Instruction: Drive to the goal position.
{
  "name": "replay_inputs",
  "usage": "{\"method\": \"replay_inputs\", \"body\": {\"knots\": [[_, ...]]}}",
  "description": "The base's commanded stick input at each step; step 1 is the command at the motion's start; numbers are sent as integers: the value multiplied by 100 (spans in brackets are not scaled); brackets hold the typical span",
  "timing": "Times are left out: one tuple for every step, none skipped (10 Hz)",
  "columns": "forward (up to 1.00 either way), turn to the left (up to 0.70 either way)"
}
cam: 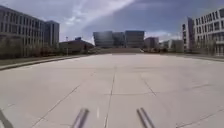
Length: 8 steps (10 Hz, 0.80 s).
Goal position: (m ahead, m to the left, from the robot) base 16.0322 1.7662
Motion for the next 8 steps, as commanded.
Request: {"method": "replay_inputs", "body": {"knots": [[50,0],[50,0],[50,0],[50,-20],[50,-50],[50,-50],[50,-50],[50,-19]]}}
